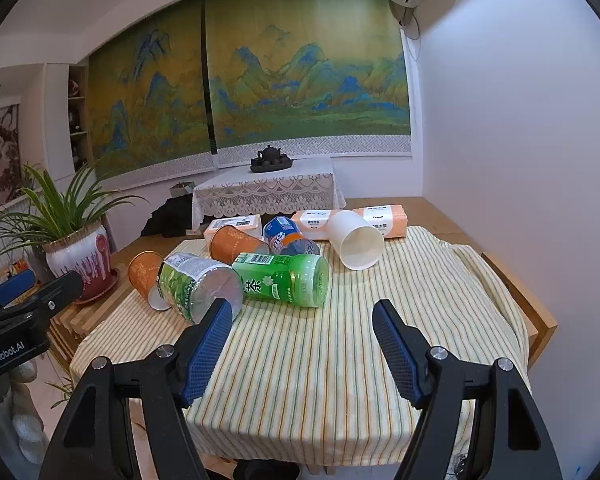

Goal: Flip cup upside down

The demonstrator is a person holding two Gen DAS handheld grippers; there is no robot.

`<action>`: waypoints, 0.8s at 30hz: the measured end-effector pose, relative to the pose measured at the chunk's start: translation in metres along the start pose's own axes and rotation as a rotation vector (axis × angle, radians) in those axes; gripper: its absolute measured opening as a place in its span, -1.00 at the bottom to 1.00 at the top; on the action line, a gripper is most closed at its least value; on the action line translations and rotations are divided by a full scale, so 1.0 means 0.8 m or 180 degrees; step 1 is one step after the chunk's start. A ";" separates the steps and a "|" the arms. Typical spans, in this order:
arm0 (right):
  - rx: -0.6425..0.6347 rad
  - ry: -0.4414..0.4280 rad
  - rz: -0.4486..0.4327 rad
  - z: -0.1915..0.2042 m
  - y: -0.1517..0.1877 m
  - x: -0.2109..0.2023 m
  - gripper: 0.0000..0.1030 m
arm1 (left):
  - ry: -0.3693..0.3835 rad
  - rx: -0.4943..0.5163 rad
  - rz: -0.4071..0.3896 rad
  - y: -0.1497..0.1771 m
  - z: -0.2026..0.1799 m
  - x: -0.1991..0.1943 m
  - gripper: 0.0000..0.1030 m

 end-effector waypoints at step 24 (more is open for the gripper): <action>0.0028 0.0007 0.0008 -0.005 -0.004 0.002 0.34 | 0.0007 -0.0004 -0.0031 -0.005 0.002 -0.001 0.99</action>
Point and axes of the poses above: each gripper's, at about its wrist camera, not at the fingertips, and x roughly the way its jaws point, z to its left, y to its underside, the point moved 5 cm from there along x, roughly the way its jaws point, and after that the axes turned 14 degrees about x, right-handed, at the moved point
